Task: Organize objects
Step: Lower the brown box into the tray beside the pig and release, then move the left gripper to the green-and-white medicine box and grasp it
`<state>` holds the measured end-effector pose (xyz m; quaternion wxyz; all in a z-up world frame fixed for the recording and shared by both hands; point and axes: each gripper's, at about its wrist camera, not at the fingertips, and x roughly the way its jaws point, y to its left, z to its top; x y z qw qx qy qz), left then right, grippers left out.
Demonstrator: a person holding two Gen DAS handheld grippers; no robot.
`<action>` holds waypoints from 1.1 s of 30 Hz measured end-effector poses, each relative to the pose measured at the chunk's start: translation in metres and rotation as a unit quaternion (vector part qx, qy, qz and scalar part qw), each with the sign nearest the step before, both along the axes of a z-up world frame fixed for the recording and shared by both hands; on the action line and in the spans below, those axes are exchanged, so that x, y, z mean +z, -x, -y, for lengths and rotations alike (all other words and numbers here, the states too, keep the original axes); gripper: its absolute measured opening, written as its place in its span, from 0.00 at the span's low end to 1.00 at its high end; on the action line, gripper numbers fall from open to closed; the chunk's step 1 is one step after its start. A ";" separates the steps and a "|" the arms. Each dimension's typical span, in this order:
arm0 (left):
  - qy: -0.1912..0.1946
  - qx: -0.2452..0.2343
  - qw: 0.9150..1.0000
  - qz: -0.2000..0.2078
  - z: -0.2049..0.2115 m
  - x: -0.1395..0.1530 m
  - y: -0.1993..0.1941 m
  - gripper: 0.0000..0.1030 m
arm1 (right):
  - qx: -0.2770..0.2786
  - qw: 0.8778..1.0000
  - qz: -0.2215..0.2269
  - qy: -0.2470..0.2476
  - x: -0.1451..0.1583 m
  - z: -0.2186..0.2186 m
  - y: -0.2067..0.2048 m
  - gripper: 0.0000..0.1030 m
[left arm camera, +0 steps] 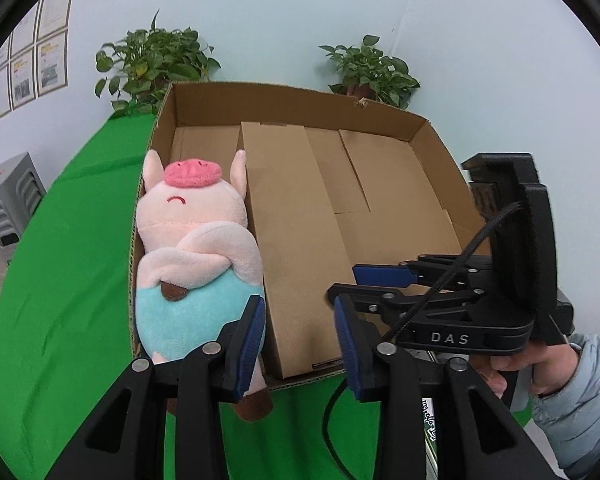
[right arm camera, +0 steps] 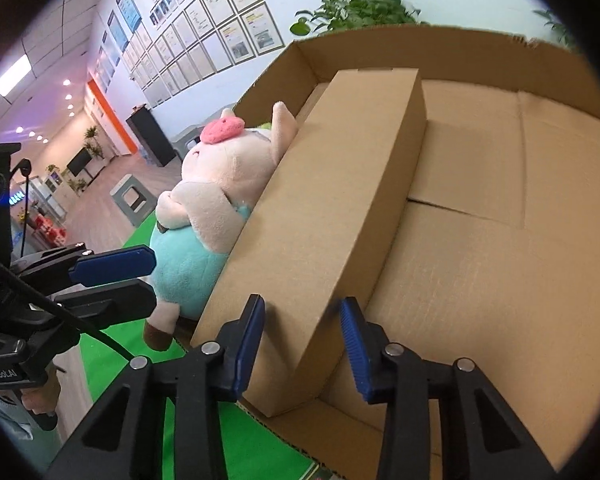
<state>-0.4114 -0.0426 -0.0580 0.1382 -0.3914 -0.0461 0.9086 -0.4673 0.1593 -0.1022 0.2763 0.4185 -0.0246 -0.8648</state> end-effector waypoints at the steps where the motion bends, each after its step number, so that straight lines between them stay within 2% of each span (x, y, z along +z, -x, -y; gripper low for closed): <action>1: 0.007 0.004 1.000 -0.006 0.000 0.003 -0.003 0.38 | -0.008 1.000 -0.016 -0.008 0.006 -0.002 -0.009 0.42; 2: 0.019 0.013 1.000 -0.020 -0.002 0.008 -0.008 0.47 | -0.019 0.999 -0.042 -0.022 0.014 -0.003 -0.019 0.50; 3: 0.022 0.019 0.999 -0.034 -0.003 0.013 -0.013 0.53 | -0.027 0.997 -0.063 -0.031 0.020 -0.005 -0.027 0.77; 4: 0.023 0.026 0.998 -0.050 -0.004 0.018 -0.018 0.67 | -0.036 0.995 -0.084 -0.038 0.026 -0.008 -0.038 0.95; 5: 0.023 0.032 0.997 -0.061 -0.004 0.022 -0.022 0.80 | -0.053 0.991 -0.109 -0.051 0.033 -0.010 -0.051 1.00; 8: 0.014 0.053 0.992 -0.117 -0.007 0.040 -0.044 1.00 | -0.095 0.983 -0.140 -0.070 0.043 -0.019 -0.080 0.99; 11: 0.014 0.063 0.989 -0.130 -0.017 0.049 -0.055 0.99 | -0.152 0.973 -0.159 -0.069 0.052 -0.030 -0.102 0.99; 16: 0.003 0.042 0.990 -0.138 -0.043 0.057 -0.069 0.99 | -0.200 0.966 -0.152 -0.064 0.054 -0.046 -0.126 0.99; 23: -0.021 0.024 0.991 -0.132 -0.070 0.055 -0.089 0.99 | -0.208 0.965 -0.147 -0.060 0.047 -0.054 -0.144 0.99; 29: -0.026 0.020 0.993 -0.117 -0.070 0.042 -0.099 0.99 | -0.209 0.965 -0.146 -0.053 0.039 -0.056 -0.153 0.99; 33: -0.031 0.022 0.992 -0.122 -0.067 0.039 -0.109 0.99 | -0.207 0.965 -0.150 -0.053 0.036 -0.051 -0.158 0.99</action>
